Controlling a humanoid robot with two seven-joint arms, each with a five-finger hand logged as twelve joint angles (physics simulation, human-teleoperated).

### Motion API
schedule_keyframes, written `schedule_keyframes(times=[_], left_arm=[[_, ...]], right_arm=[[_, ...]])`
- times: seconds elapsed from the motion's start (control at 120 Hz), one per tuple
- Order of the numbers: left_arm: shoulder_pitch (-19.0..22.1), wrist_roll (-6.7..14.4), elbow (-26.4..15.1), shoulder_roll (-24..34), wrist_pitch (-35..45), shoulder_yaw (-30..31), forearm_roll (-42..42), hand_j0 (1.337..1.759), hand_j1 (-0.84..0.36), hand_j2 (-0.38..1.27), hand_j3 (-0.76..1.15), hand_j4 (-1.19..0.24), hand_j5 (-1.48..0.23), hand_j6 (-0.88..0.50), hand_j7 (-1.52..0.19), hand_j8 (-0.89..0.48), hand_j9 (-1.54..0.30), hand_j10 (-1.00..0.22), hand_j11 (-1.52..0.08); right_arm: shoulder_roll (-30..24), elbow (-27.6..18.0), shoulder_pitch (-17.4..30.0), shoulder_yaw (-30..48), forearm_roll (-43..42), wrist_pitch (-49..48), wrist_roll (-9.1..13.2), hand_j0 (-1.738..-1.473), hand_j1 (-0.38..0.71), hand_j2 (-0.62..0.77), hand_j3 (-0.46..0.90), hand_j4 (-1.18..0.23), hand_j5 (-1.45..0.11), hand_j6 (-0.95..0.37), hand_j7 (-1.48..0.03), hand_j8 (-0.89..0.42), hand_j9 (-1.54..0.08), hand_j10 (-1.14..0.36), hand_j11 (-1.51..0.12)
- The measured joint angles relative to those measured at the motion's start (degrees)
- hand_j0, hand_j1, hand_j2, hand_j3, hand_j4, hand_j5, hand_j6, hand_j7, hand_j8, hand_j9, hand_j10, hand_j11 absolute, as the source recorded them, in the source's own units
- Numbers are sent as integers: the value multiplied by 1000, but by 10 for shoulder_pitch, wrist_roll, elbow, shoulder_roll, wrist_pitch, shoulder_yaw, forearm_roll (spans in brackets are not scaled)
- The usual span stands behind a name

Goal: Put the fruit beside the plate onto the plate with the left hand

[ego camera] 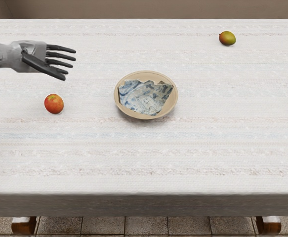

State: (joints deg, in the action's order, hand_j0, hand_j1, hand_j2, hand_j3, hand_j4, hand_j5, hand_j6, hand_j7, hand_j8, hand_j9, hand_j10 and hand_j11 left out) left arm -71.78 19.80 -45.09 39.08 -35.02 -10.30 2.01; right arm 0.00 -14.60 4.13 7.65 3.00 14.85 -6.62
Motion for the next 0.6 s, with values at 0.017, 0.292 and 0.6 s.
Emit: schedule_keyframes(times=[0.017, 0.292, 0.6], left_arm=[[-3, 0, -13, 11, 0, 3, 7, 1658, 54, 49, 0, -246, -320, -246, -320, -246, -320, -246, -320], [-233, -5, -226, 101, 3, 243, 50, 1658, 54, 50, 0, -247, -321, -247, -321, -247, -321, -247, -321], [-386, -6, -383, 99, 227, 488, 97, 1658, 54, 50, 0, -248, -321, -248, -321, -248, -321, -248, -321]], right_arm=[[0, 0, 0, 0, 0, 0, 0, -1658, -308, -7, 0, -35, -45, -35, -45, -35, -45, -35, -45], [0, 0, 0, 0, 0, 0, 0, -1658, -307, -7, 0, -35, -45, -35, -45, -35, -45, -35, -45], [0, 0, 0, 0, 0, 0, 0, -1658, -308, -7, 0, -35, -45, -35, -45, -35, -45, -35, -45]])
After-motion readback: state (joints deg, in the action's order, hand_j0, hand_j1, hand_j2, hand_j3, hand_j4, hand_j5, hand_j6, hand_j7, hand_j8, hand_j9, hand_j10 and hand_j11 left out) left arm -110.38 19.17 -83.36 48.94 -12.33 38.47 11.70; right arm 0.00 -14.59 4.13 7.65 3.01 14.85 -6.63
